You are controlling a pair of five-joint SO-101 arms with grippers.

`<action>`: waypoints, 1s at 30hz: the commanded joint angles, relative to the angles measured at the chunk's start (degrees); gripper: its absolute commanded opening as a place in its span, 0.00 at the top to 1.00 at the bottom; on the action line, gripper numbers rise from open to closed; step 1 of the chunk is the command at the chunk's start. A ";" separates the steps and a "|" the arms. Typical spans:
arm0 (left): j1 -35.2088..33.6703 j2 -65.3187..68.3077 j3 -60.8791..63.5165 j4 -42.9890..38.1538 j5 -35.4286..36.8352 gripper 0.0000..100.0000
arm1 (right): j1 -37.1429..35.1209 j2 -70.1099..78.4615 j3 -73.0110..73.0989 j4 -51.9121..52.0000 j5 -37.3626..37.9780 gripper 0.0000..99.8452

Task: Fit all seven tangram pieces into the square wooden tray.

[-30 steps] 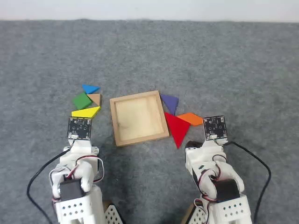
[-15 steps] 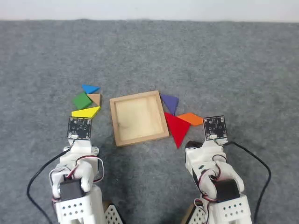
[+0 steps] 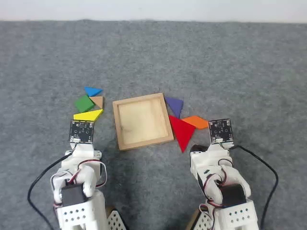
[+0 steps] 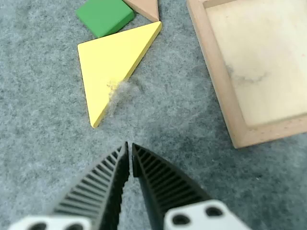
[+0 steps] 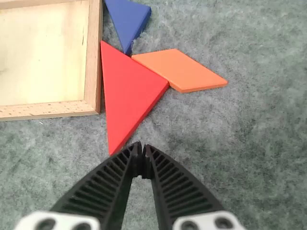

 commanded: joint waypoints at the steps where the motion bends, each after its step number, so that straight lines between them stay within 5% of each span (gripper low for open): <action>1: 0.09 -1.23 -0.57 -0.09 -0.18 0.99 | 0.40 1.10 1.14 0.31 0.53 0.99; 15: 0.26 -1.14 -0.57 0.70 0.00 0.99 | 0.31 1.19 1.14 0.31 0.18 0.99; 26: 4.04 -1.14 -0.48 0.70 -0.35 0.99 | -7.96 1.27 1.14 0.31 0.44 0.99; 28: 3.78 -1.14 -0.75 1.05 -6.15 0.99 | -8.92 1.27 1.14 0.31 0.62 0.99; 30: 3.96 -1.23 -3.38 0.62 -21.01 0.99 | -9.01 0.84 1.14 0.22 0.70 0.99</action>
